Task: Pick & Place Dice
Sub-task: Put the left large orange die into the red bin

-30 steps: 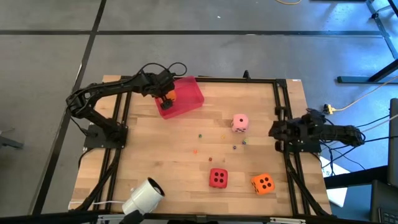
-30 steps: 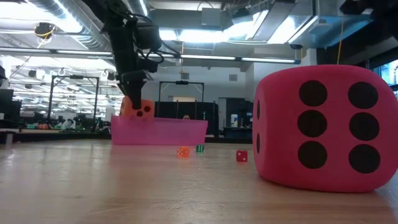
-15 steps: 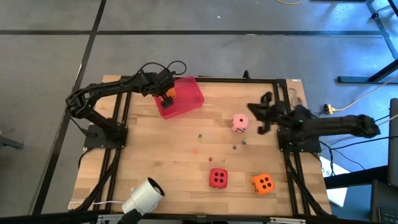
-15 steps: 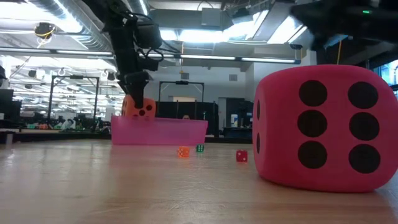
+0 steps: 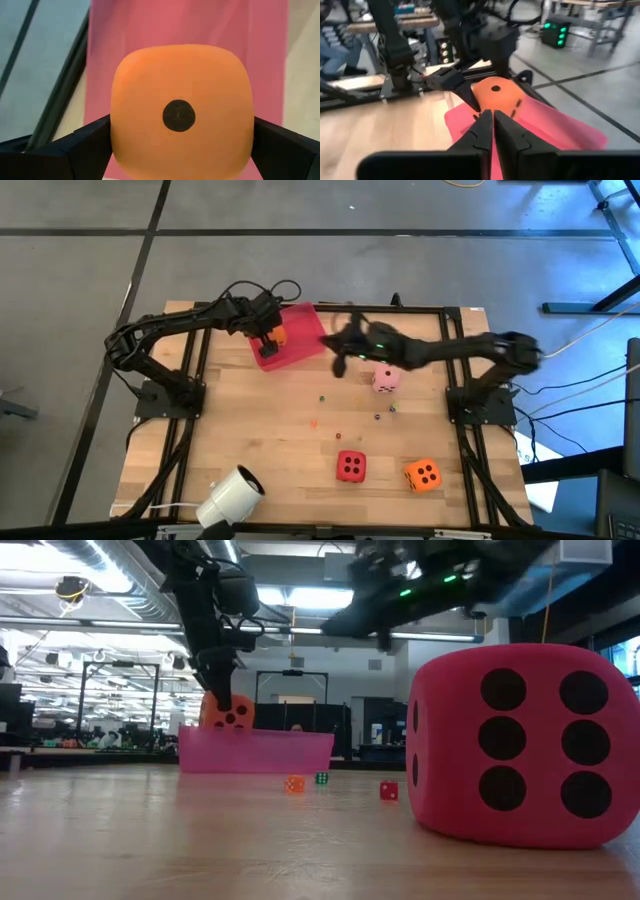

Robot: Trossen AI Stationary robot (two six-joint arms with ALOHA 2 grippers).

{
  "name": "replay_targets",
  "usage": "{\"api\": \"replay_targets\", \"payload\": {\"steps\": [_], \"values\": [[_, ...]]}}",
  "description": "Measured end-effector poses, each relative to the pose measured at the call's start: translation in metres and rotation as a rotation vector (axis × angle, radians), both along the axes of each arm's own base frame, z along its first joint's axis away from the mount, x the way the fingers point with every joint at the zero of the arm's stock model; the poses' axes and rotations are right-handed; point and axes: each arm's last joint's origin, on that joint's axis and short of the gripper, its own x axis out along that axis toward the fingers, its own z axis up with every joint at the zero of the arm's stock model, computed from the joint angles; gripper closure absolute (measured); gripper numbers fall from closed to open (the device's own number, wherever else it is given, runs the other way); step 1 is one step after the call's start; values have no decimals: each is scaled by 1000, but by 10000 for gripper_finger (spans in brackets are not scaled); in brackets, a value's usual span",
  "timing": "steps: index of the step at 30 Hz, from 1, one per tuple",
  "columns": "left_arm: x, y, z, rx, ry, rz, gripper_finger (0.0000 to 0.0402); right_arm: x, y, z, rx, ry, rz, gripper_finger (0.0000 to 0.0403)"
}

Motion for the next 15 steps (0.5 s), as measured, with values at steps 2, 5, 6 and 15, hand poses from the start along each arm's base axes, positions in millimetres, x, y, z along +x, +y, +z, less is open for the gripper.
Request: {"api": "replay_targets", "payload": {"steps": [2, 5, 6, 15], "values": [[0, 0, 0, -3, -2, -5, 2, 20, -9, -7, -11, 20, 37, 397], [1, 1, 1, 14, -10, -22, 2, 46, -21, -16, 13, 22, 84, 396], [2, 1, 1, 20, -16, -26, 2, 53, -24, -18, 20, 21, 99, 396], [8, 5, 6, 56, -96, -35, 2, 96, -52, -37, 27, 22, 80, 400]]}}
